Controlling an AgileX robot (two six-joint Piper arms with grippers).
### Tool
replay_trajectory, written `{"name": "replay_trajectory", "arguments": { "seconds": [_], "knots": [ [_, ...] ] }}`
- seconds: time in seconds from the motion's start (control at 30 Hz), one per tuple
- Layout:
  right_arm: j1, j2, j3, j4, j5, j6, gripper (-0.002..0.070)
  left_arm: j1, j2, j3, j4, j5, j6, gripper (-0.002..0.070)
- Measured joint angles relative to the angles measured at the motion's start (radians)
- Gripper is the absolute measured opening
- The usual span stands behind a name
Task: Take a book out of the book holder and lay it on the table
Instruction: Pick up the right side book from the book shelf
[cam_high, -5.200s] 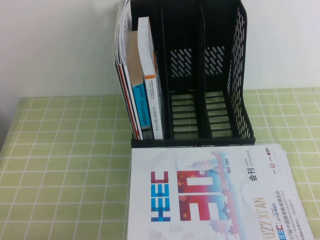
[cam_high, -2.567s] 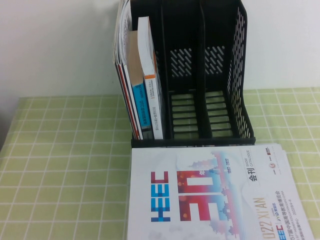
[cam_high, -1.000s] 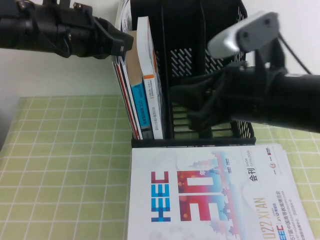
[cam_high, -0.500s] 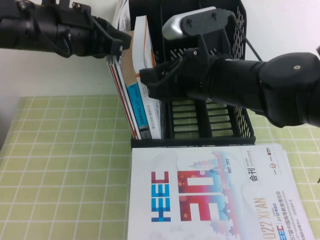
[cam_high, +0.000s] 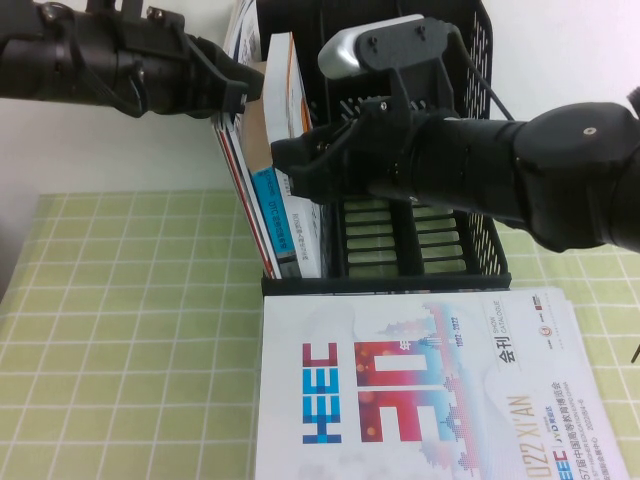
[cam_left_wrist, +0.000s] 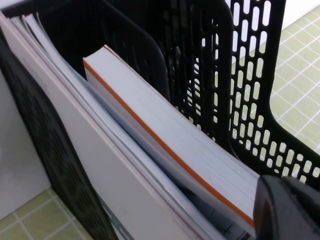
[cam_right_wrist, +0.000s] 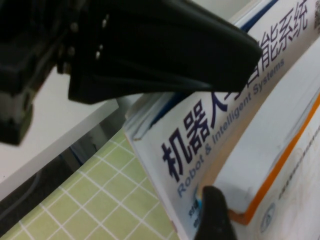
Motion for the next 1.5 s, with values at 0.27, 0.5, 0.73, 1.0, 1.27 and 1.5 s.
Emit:
{"name": "replay_trajectory", "arguments": {
  "seconds": [0.27, 0.5, 0.73, 1.0, 1.27, 1.5],
  "knots": [
    [0.000, -0.027, 0.000, 0.005, -0.008, -0.015, 0.0449, 0.000, 0.005, 0.000, -0.017, 0.000, 0.000, -0.0003],
    [0.000, -0.027, 0.000, 0.043, 0.029, -0.015, 0.0449, 0.000, 0.014, 0.000, -0.033, 0.000, 0.000, -0.0003],
    [0.017, -0.010, 0.000, 0.065, 0.030, -0.015, 0.0449, 0.000, 0.014, 0.000, -0.037, 0.000, 0.000, -0.0003],
    [0.028, 0.061, 0.000, 0.076, -0.115, -0.019, 0.0450, 0.000, 0.016, 0.000, -0.047, 0.002, 0.000, -0.0003],
    [0.030, 0.073, -0.004, 0.086, -0.226, -0.074, 0.0423, 0.000, 0.016, 0.000, -0.049, 0.003, 0.002, -0.0003],
    [0.032, 0.151, -0.076, 0.070, -0.224, -0.102, 0.0345, 0.000, 0.016, 0.000, -0.051, 0.004, 0.004, -0.0003]
  ]
}}
